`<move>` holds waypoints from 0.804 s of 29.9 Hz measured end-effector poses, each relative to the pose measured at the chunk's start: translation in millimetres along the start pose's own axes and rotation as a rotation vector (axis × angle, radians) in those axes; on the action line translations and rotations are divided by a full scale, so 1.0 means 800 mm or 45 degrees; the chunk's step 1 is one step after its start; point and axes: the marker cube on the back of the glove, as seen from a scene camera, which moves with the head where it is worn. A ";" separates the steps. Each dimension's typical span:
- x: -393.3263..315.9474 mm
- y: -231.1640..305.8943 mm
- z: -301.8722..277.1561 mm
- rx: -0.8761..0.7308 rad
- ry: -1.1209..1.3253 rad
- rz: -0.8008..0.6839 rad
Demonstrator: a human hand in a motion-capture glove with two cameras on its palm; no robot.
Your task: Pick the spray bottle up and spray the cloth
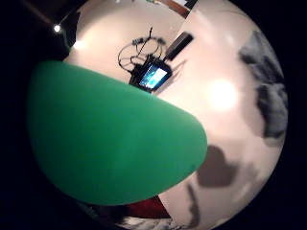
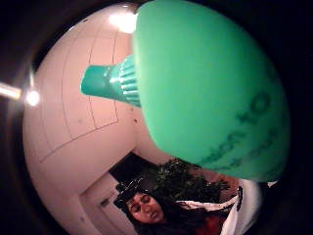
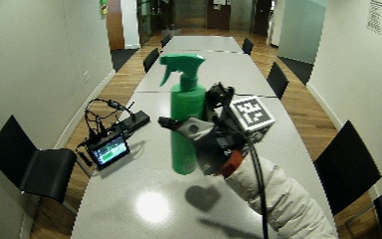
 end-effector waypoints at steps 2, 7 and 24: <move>0.019 -0.008 0.030 -0.043 -0.016 0.014; 0.064 -0.014 0.101 -0.166 -0.038 0.031; 0.095 0.040 0.165 -0.532 0.072 0.037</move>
